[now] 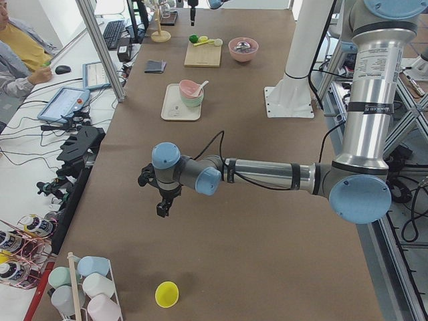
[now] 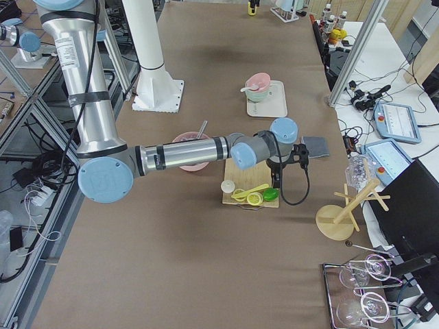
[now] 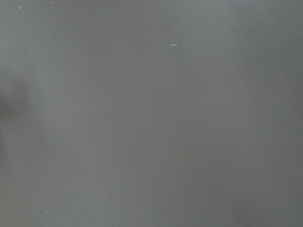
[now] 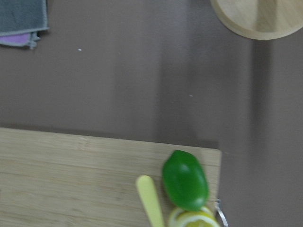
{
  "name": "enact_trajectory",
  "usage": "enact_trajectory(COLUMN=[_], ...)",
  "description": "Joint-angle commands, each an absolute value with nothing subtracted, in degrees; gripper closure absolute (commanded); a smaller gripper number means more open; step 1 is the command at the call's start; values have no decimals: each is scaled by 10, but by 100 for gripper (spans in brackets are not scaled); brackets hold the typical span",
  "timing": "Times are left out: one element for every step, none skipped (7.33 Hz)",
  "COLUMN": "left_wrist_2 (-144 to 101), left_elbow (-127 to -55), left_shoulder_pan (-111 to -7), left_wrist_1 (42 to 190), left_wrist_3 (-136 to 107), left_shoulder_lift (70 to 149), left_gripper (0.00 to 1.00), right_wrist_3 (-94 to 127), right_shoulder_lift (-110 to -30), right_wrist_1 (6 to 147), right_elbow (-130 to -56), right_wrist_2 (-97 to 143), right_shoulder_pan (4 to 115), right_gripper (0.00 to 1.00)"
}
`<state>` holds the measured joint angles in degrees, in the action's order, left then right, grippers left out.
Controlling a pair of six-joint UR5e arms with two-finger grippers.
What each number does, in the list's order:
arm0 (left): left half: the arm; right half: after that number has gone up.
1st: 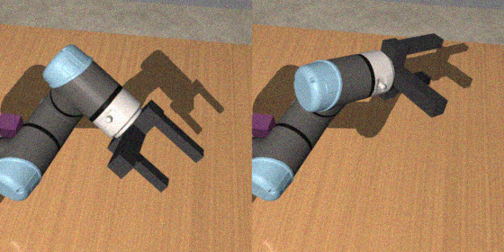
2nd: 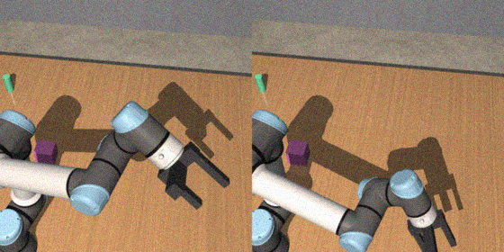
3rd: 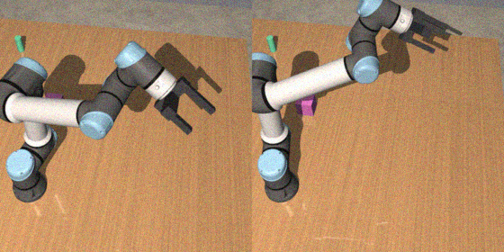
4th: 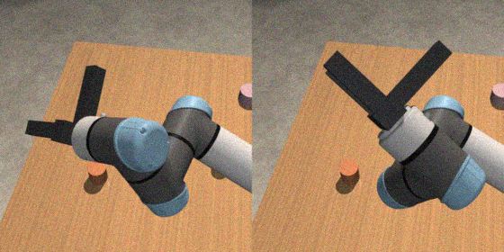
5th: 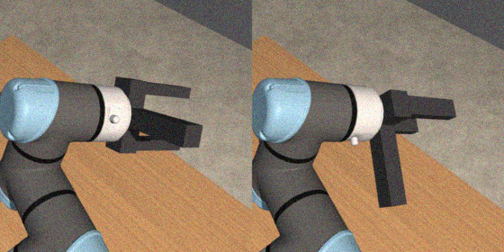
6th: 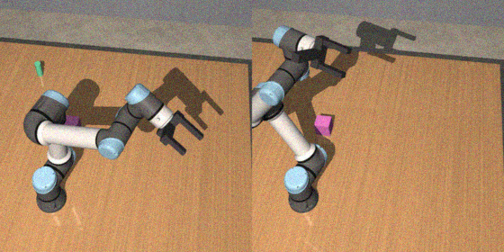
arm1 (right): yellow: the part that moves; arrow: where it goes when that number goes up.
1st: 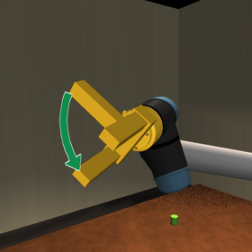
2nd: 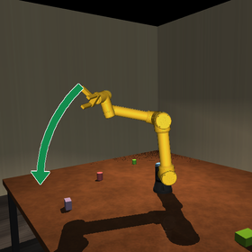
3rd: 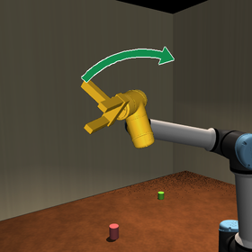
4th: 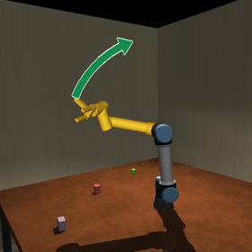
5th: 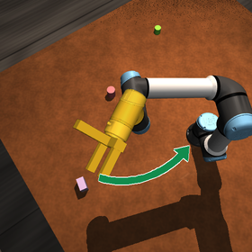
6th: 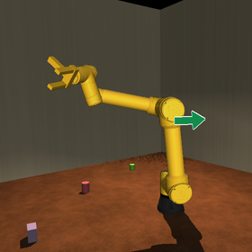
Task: Stack pink bowl on green and place spoon
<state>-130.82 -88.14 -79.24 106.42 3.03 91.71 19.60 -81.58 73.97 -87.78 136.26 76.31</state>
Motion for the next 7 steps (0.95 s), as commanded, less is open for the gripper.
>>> enact_trajectory(left_wrist_2=[-1302, -1303, -1303, -1305, -1307, -1308, -1308], left_elbow=[-890, -888, -887, -888, -890, -890, -890], left_shoulder_pan=[-802, -801, -800, -800, -800, -800, -800], left_wrist_1=[1066, 1065, 1066, 1066, 1067, 1067, 1068], left_wrist_3=[45, 39, 14, 2, 2, 2, 2], left_shoulder_lift=[873, 873, 873, 873, 873, 873, 874], left_gripper=[1, 1, 1, 1, 1, 1, 1], right_wrist_3=[34, 32, 31, 30, 29, 29, 33], right_shoulder_lift=[-866, -866, -867, -863, -860, -860, -856], right_wrist_1=[740, 740, 740, 757, 772, 774, 774], right_elbow=[-847, -846, -845, -848, -853, -854, -853], right_wrist_2=[1331, 1331, 1332, 1334, 1335, 1336, 1336], right_shoulder_pan=[802, 806, 810, 816, 817, 816, 811], right_gripper=[0, 0, 0, 0, 0, 0, 0])
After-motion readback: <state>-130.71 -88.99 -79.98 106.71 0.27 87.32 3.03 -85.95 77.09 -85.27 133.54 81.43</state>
